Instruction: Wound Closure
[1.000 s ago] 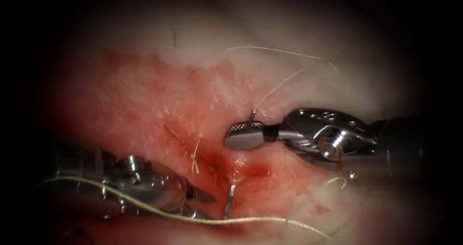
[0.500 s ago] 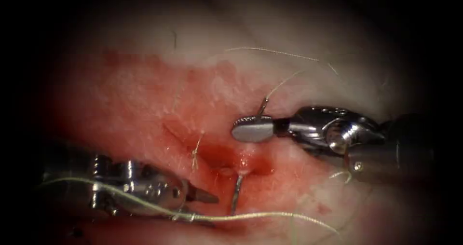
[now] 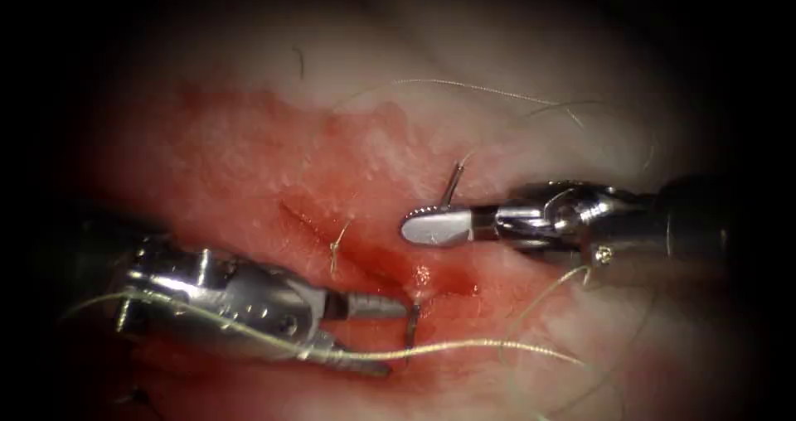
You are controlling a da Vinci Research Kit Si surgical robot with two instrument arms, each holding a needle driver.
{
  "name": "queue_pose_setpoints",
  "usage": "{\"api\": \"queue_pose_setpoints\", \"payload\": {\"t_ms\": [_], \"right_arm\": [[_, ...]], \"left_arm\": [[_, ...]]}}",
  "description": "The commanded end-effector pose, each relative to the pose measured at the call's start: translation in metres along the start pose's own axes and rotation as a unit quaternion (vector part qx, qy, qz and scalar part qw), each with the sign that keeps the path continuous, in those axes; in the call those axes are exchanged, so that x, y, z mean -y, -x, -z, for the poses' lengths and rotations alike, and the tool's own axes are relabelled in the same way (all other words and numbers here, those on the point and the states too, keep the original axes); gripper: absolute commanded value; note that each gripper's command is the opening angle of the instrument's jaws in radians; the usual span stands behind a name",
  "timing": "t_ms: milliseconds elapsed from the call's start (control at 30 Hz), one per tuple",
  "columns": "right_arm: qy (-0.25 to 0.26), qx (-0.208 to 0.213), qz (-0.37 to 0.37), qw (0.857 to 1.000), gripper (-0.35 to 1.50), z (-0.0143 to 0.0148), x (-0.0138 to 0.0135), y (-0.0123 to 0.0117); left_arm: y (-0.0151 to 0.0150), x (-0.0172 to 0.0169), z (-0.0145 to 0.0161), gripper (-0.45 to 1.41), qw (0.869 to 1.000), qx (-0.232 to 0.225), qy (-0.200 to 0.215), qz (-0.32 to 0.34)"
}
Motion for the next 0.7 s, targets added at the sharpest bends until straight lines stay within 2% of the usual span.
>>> {"api": "queue_pose_setpoints", "payload": {"t_ms": [33,133,467,500,533,600,633,667,700], "right_arm": [[-0.004,-0.001,-0.006,1.0,-0.35,-0.0007,-0.0004,-0.0001],[-0.007,-0.003,-0.02,1.0,-0.35,-0.0007,-0.0005,-0.0002],[-0.017,-0.006,-0.034,0.999,-0.35,-0.0007,-0.0005,-0.0002],[-0.017,-0.006,-0.034,0.999,-0.35,-0.0007,-0.0005,-0.0002],[-0.019,-0.006,-0.034,0.999,-0.35,-0.0007,-0.0005,-0.0001],[-0.024,-0.009,-0.033,0.999,-0.35,-0.0007,-0.0005,-0.0002],[-0.03,-0.011,-0.033,0.999,0.1,-0.0008,-0.0005,-0.0001],[-0.03,-0.011,-0.033,0.999,0.1,-0.0008,-0.0005,-0.0001],[-0.03,-0.011,-0.033,0.999,0.32,-0.0008,-0.0005,-0.0001]], "left_arm": [[0.0003,-0.0002,-0.0013,0.53,1.0,0.0,-0.005,-0.009],[0.0001,0.0002,-0.002,0.51,0.999,-0.019,-0.022,-0.024],[0.0001,0.0011,-0.0029,0.43,0.997,-0.057,-0.026,-0.048],[0.0001,0.0012,-0.0029,0.35,0.997,-0.058,-0.024,-0.048],[0.0002,0.0013,-0.0028,0.1,0.997,-0.061,-0.02,-0.052],[0.0003,0.0013,-0.0027,-0.26,0.996,-0.068,-0.023,-0.051],[0.0004,0.0012,-0.0025,-0.35,0.996,-0.073,-0.026,-0.051],[0.0004,0.0012,-0.0025,-0.35,0.996,-0.073,-0.026,-0.051],[0.0003,0.0012,-0.0024,-0.35,0.995,-0.076,-0.028,-0.051]]}}
